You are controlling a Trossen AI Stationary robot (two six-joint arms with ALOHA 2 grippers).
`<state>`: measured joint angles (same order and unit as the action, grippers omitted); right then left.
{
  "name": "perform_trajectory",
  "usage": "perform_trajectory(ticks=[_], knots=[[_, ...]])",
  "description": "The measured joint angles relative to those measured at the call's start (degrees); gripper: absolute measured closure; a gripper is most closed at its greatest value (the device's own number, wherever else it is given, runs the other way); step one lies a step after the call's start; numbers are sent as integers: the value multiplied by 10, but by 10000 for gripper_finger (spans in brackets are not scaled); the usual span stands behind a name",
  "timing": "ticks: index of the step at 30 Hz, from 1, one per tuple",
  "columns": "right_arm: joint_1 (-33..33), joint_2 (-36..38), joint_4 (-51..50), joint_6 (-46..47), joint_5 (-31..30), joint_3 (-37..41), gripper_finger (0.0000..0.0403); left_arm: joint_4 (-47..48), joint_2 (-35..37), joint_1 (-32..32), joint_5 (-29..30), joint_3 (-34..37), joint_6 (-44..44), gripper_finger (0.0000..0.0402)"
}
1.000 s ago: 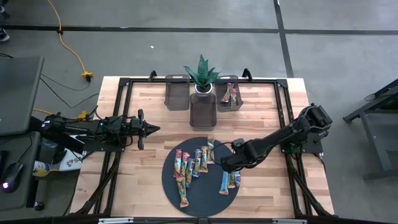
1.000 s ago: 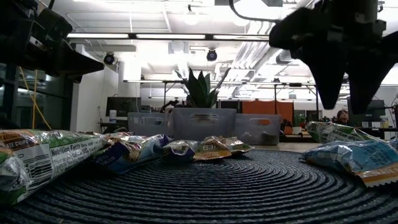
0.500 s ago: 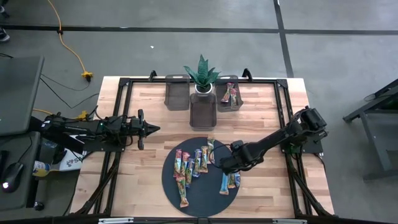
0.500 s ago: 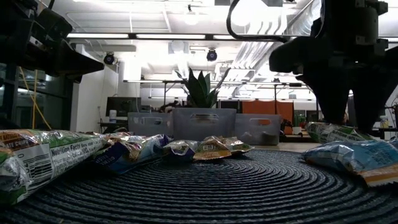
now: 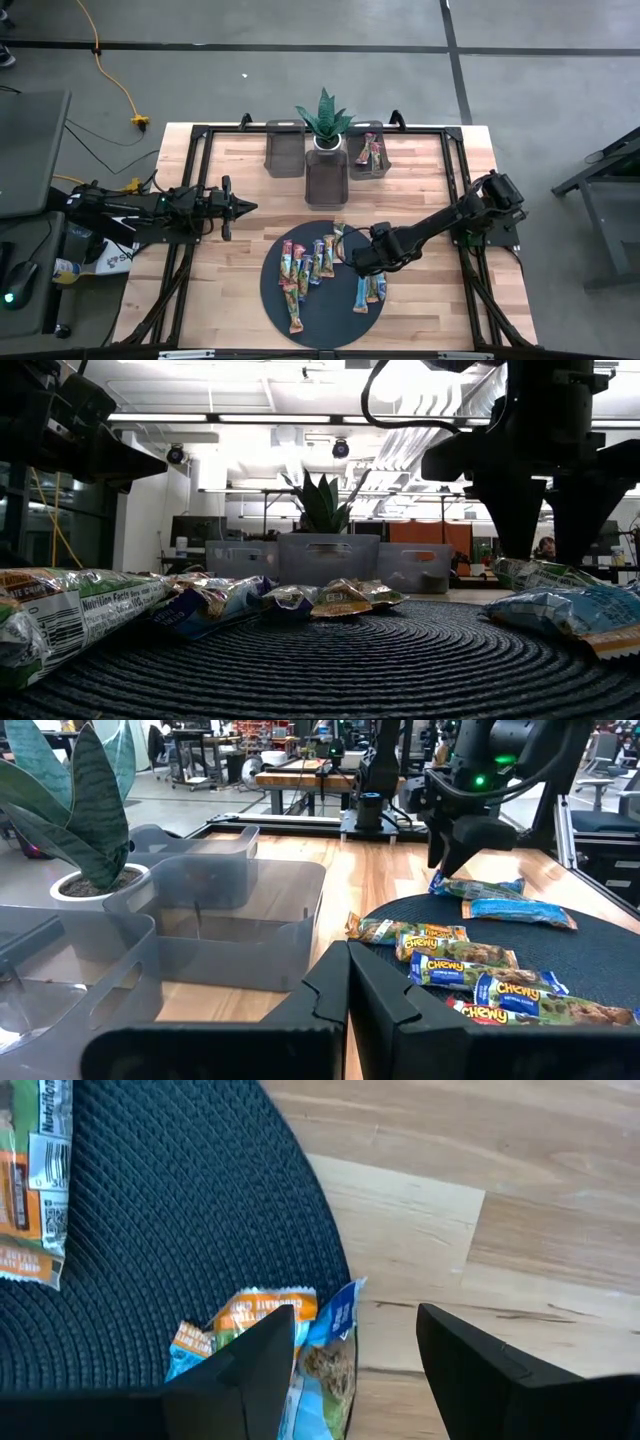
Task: Pick and place Granola Bars by type
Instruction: Put the blue granola bar into the middle black bin
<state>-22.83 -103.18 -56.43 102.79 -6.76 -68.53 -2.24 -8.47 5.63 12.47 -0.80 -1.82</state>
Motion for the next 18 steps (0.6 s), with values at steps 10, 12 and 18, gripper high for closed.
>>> perform_trajectory(ticks=[10,12,18], knots=[[-1,-36,23,3,26,0,208,0,0,0,0,0,0,400],[-1,-42,32,3,28,0,208,0,0,0,0,0,0,400],[-1,-49,38,3,35,0,208,0,0,0,0,0,0,400]])
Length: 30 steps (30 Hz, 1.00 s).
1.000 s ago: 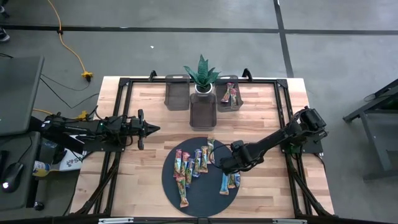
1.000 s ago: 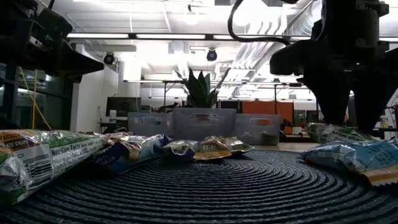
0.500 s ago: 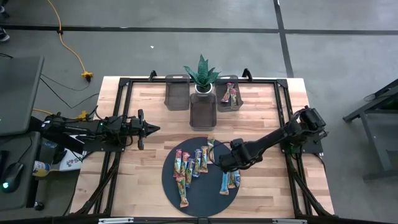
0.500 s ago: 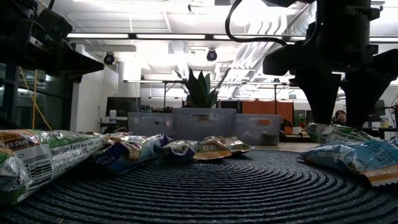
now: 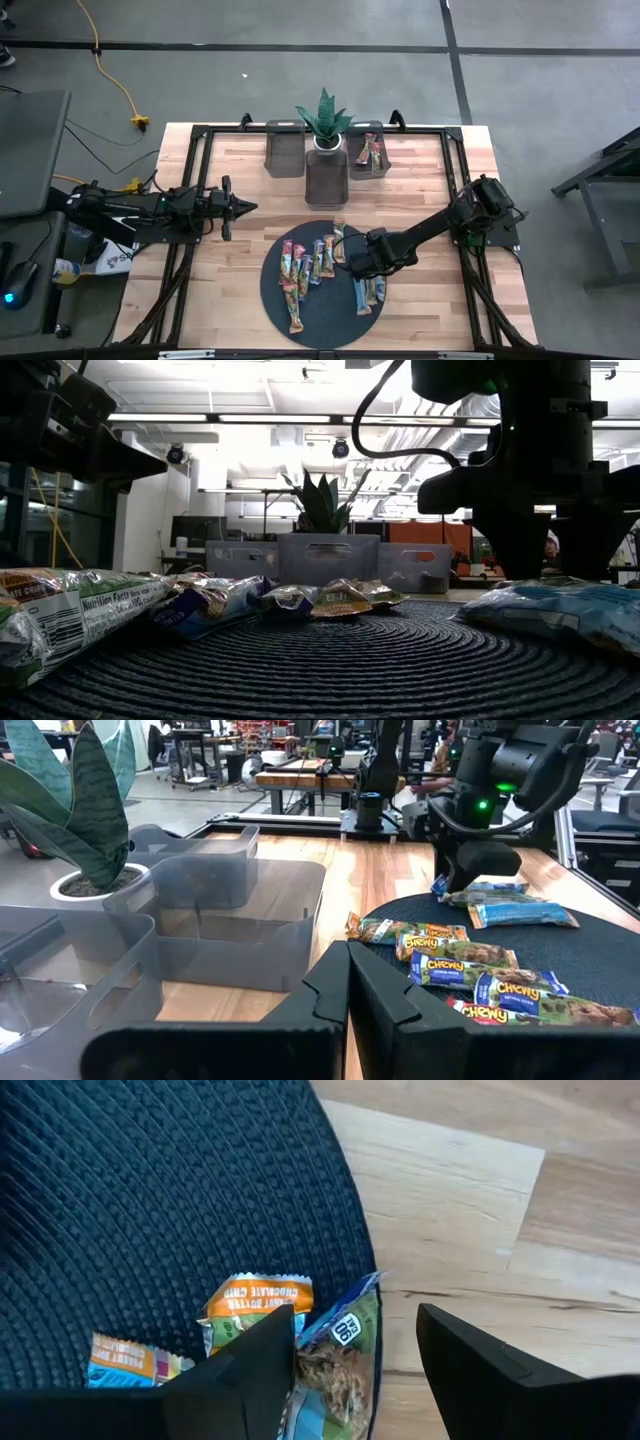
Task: Pick and place Granola Bars by type
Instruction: Put the blue granola bar into the middle black bin
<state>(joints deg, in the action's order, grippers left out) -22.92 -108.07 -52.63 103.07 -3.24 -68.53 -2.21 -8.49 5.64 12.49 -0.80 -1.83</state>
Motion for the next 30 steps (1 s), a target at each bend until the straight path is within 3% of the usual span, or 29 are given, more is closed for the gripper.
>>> perform_trajectory(ticks=[5,30], knots=[[0,0,-2,0,3,0,218,0,0,0,0,0,0,400],[0,0,9,-6,20,0,357,0,0,0,0,0,0,400]])
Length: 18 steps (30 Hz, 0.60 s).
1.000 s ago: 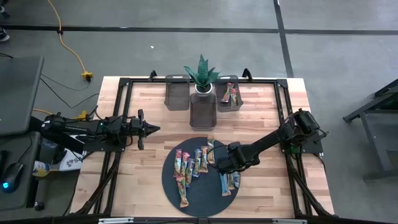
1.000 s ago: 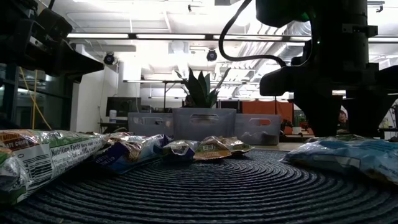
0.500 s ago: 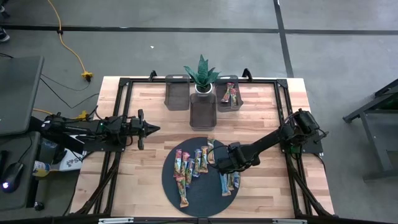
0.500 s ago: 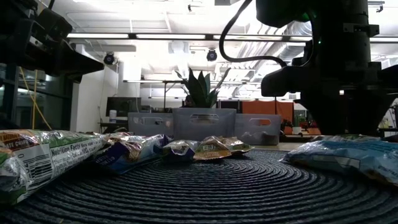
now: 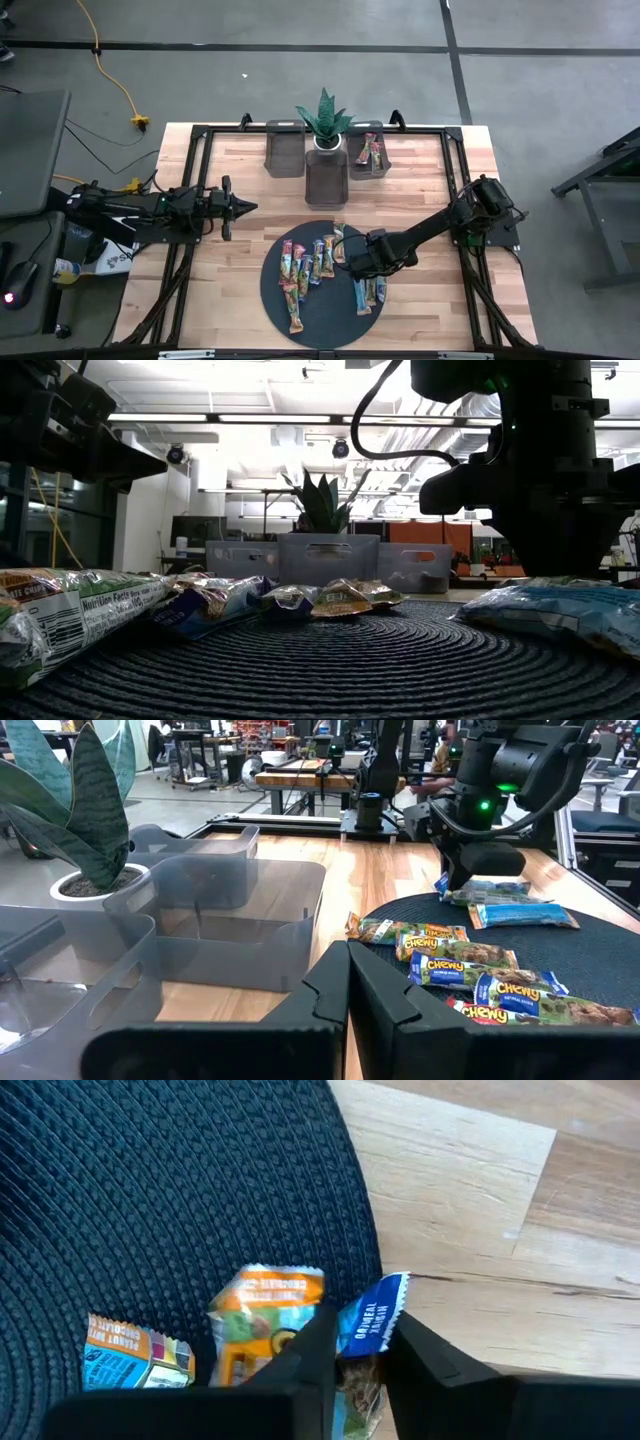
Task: Pick and place Granola Bars by type
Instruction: Put the blue granola bar into the middle black bin
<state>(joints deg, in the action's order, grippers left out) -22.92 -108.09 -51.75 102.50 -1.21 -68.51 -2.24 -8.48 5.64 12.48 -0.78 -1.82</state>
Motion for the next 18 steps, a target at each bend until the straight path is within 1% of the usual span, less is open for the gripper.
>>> perform_trajectory(ticks=[4,12,18], knots=[[0,0,0,-6,2,0,371,0,0,0,0,0,0,400],[0,3,-1,-7,8,0,369,0,0,0,0,0,0,400],[0,21,-4,-7,4,0,380,0,0,0,0,0,0,400]])
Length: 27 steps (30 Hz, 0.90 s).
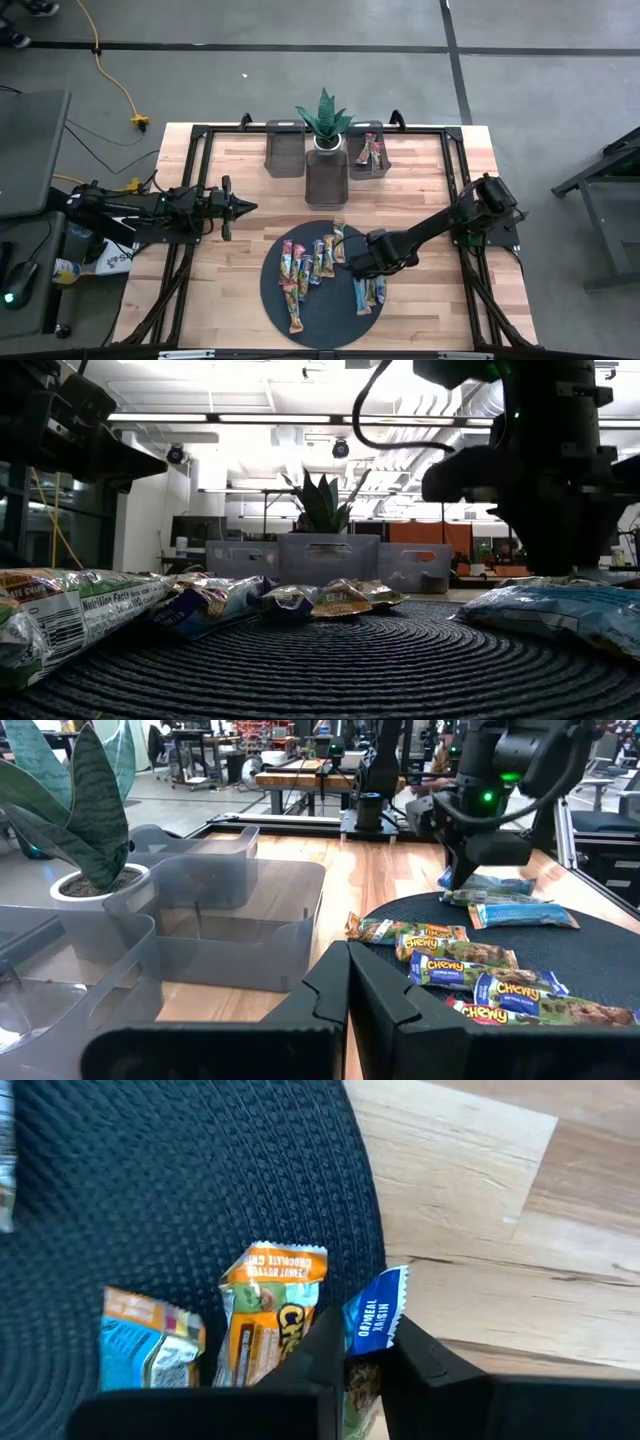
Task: Pick and place Granola Bars by type
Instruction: Put the blue granola bar into the middle black bin
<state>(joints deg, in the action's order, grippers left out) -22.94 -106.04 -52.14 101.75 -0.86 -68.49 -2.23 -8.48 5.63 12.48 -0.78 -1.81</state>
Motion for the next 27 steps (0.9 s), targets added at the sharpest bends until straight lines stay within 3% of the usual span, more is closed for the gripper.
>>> perform_trajectory(ticks=[15,27], knots=[[1,117,-18,-9,-97,0,382,0,0,0,0,0,0,400],[36,218,24,-107,-198,0,383,0,0,0,0,0,0,400]])
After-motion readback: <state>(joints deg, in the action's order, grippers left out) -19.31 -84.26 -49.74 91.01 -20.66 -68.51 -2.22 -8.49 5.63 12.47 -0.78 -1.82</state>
